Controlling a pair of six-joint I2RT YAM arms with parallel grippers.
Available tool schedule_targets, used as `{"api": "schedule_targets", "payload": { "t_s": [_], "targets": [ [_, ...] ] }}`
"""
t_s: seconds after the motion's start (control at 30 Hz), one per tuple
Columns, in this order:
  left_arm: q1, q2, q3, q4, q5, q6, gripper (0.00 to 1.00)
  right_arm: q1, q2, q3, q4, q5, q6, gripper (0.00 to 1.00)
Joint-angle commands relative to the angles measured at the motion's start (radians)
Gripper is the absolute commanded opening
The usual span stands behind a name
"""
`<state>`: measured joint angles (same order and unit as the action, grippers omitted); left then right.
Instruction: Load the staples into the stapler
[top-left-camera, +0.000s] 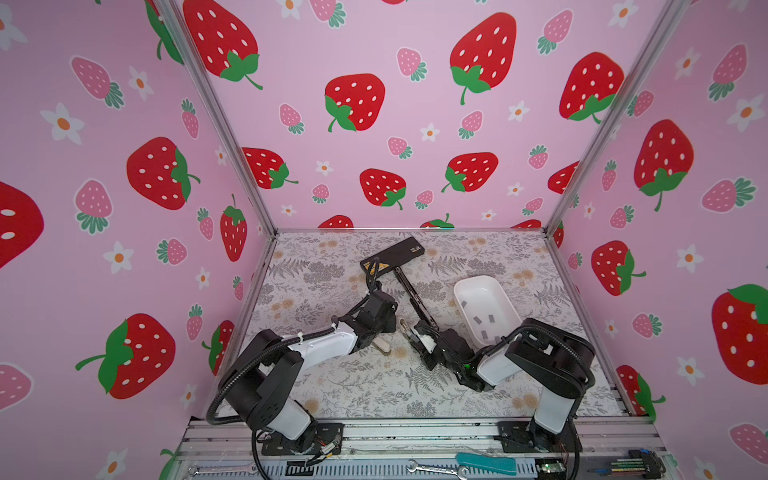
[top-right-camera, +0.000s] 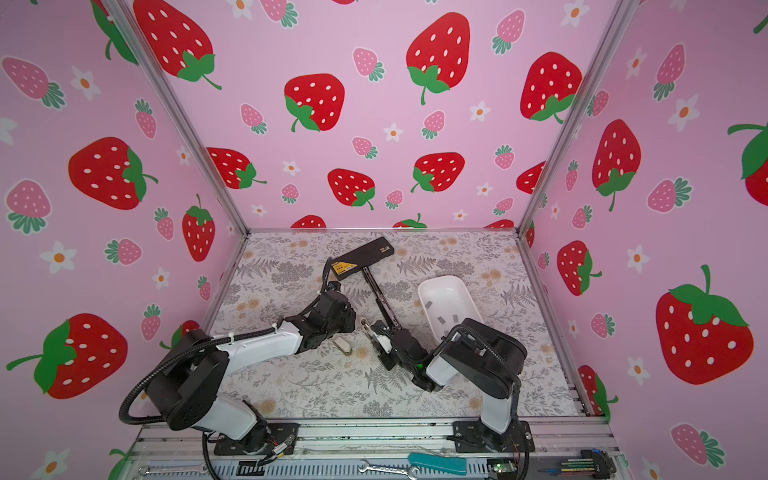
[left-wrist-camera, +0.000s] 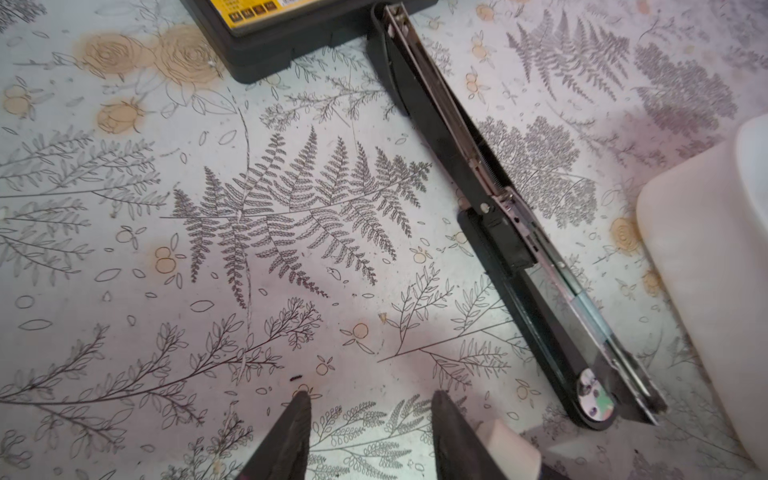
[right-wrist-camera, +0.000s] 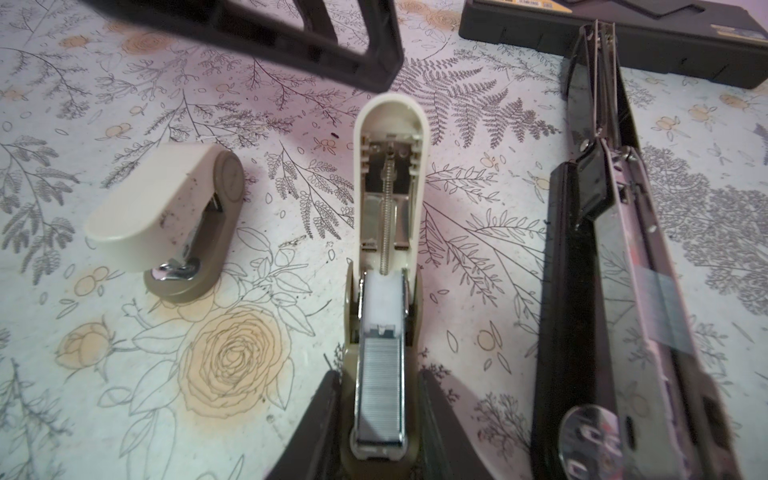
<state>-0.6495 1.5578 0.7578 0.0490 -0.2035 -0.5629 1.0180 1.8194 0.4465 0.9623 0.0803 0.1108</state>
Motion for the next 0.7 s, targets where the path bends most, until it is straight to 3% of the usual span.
{"api": "schedule_targets", "payload": {
  "t_s": [0.0, 0.47, 0.67],
  "targets": [
    [0.004, 0.032, 0.024, 0.041, 0.003, 0.04, 0.49, -0.003, 0.033, -0.009, -0.046, -0.017, 0.004, 0.27],
    [-0.034, 0.051, -0.061, 0.262, 0.077, 0.139, 0.49, -0.007, 0.049, 0.005, -0.042, -0.01, 0.013, 0.26],
    [-0.1, 0.025, -0.109, 0.322, 0.024, 0.216, 0.48, -0.013, 0.051, 0.0, -0.037, -0.037, 0.023, 0.26]
  ]
}}
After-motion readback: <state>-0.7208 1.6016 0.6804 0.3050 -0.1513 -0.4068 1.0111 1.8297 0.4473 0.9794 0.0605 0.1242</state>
